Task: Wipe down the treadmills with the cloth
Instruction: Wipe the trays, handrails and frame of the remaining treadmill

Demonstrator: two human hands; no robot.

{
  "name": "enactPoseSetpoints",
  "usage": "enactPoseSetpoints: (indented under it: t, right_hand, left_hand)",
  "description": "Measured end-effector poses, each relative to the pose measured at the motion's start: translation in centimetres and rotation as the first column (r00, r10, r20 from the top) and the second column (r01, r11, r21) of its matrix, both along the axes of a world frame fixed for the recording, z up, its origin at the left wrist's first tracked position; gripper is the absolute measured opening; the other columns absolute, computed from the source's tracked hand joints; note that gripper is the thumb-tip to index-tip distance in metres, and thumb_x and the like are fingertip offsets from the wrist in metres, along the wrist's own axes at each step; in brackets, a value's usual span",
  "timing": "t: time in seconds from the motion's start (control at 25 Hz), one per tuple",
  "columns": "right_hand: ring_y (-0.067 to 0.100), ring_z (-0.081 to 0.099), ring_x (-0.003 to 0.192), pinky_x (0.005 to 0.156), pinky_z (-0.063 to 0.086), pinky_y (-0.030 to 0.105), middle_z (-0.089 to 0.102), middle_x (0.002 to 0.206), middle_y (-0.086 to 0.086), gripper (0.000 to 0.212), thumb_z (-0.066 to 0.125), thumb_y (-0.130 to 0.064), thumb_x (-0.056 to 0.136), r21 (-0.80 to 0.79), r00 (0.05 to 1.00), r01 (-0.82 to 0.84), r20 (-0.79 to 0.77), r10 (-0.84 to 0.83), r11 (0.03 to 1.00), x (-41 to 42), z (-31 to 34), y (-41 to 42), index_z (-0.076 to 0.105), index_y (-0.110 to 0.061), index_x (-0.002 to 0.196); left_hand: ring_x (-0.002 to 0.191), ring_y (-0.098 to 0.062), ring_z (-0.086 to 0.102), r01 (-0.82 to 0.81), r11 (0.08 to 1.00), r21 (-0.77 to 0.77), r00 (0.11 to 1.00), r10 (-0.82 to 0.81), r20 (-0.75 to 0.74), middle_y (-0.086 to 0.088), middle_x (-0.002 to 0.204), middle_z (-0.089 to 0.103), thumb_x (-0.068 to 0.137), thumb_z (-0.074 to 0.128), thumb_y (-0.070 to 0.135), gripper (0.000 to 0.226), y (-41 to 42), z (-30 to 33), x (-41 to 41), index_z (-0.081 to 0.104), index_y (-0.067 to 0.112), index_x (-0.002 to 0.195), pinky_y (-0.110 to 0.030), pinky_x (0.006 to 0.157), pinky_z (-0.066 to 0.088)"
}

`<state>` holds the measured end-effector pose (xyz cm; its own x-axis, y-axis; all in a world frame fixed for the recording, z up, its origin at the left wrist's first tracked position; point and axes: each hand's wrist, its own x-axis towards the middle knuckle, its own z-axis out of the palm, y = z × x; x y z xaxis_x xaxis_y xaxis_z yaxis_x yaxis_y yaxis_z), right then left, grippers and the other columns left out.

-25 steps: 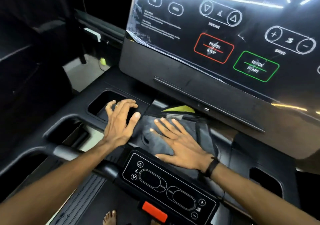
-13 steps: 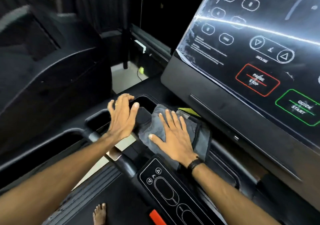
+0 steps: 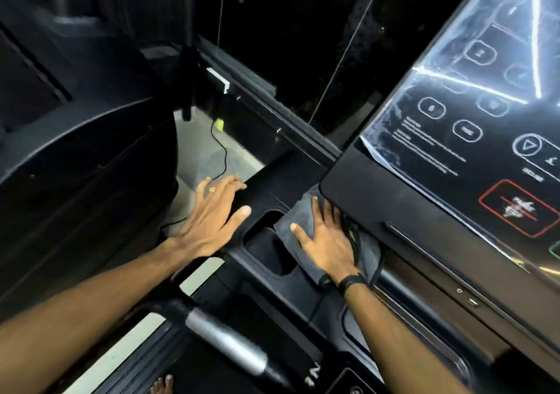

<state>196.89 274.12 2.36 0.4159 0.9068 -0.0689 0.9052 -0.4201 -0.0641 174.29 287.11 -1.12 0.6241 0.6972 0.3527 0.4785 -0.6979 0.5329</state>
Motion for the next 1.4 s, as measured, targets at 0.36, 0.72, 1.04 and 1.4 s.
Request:
enactPoseSetpoints:
  t: [0.36,0.72,1.04,1.4]
  right_hand:
    - [0.037,0.036,0.144,0.117,0.028,0.048,0.038,0.156,0.018,0.092,0.038,-0.076,0.091,-0.017,0.909,0.317,-0.279,-0.309,0.948,0.2,1.3,4.3,0.026,-0.013,0.157]
    - [0.009,-0.023,0.152,0.114,-0.022,0.015,-0.016,0.166,-0.013,0.092,0.003,-0.086,0.082,-0.02,0.993,-0.101,-0.071,0.099,0.995,-3.0,-0.9,9.3,0.002,-0.037,0.16]
    - [0.035,0.01,0.153,0.123,0.006,0.05,0.014,0.167,0.015,0.079,0.026,-0.069,0.097,-0.046,0.946,0.301,0.138,-0.292,0.953,3.2,-1.6,17.3,0.02,-0.022,0.16]
    - [0.018,0.005,0.156,0.126,0.002,0.041,0.014,0.168,-0.004,0.079,0.02,-0.071,0.094,0.043,0.991,-0.133,-0.005,0.134,0.99,-4.1,-1.0,8.8,0.027,-0.027,0.158]
  left_hand:
    - [0.134,0.004,0.031,0.067,0.979,-0.19,0.988,-0.038,0.152,0.007,0.156,0.028,0.098,0.021,0.064,0.062,1.7,-2.7,-1.4,0.034,0.025,0.145,-0.047,0.121,0.005]
    - [0.132,-0.007,0.039,-0.014,0.972,-0.234,0.982,0.057,0.179,-0.001,0.157,0.03,0.1,0.01,0.063,0.071,1.8,-2.2,-1.5,0.037,0.017,0.145,-0.038,0.116,0.003]
    - [0.14,-0.018,0.037,-0.057,0.953,-0.296,0.982,0.108,0.156,-0.005,0.16,0.025,0.097,0.007,0.067,0.081,2.0,-2.1,-1.1,0.034,0.011,0.149,-0.047,0.117,0.008]
    - [0.145,-0.014,0.029,-0.121,0.951,-0.286,0.949,0.195,0.246,-0.004,0.16,0.024,0.101,0.014,0.06,0.067,2.0,-2.6,-1.3,0.033,0.014,0.146,-0.034,0.116,0.004]
